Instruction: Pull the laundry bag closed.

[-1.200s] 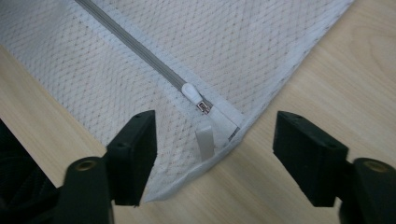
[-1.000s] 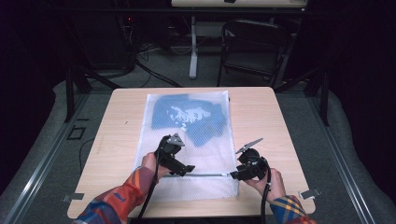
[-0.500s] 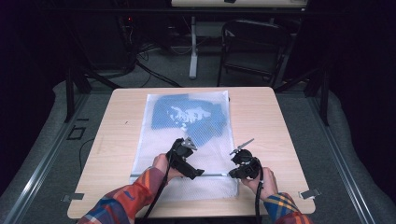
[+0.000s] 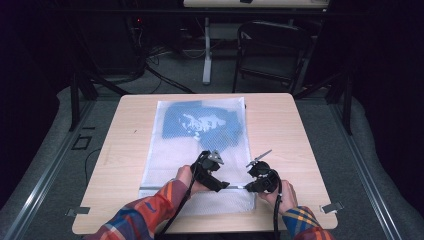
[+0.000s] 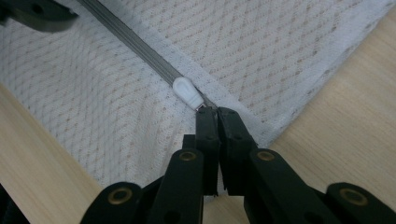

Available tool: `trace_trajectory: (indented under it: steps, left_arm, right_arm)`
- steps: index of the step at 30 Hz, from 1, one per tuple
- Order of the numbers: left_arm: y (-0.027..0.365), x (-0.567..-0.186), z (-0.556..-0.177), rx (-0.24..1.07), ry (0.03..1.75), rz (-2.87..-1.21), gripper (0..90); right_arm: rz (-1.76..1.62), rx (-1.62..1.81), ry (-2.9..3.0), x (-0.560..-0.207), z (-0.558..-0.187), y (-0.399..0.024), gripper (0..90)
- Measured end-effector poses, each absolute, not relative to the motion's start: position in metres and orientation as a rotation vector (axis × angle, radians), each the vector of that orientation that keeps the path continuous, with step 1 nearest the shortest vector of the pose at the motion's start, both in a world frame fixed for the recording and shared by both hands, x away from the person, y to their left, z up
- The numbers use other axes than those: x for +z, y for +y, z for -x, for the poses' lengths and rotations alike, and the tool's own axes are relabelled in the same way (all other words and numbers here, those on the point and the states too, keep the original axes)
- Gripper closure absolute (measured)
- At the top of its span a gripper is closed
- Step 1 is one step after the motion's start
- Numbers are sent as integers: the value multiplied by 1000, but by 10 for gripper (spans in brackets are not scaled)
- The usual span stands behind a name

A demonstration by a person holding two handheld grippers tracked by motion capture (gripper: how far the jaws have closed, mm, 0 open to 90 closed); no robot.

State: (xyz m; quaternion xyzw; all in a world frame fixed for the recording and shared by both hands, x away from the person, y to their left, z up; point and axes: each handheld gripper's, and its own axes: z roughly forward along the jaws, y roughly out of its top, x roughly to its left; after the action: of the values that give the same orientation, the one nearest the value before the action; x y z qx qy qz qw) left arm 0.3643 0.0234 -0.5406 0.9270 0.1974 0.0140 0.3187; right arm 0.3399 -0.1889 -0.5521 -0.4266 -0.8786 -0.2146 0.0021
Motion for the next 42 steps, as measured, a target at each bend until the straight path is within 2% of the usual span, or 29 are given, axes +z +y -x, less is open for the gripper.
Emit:
trace_trajectory:
  steps: [6, 11, 21, 30, 42]
  left_arm:
    - [9, -549, -362, 76, 448, -2472, 434]
    - [3, -552, -361, 95, 407, -2478, 494]
    - [1, -562, -367, 56, 409, -2566, 451]
    - [-3, -562, -367, -23, 387, -2430, 451]
    - [-18, -569, -361, -13, 359, -2427, 472]
  right_arm:
    - [1355, -677, -2750, -552, -339, -187, 821]
    - [1384, -694, -2730, -553, -339, -190, 870]
    - [1392, -683, -2730, -552, -339, -189, 869]
    - [1375, -662, -2744, -552, -339, -190, 868]
    - [1385, -692, -2733, -553, -339, -191, 861]
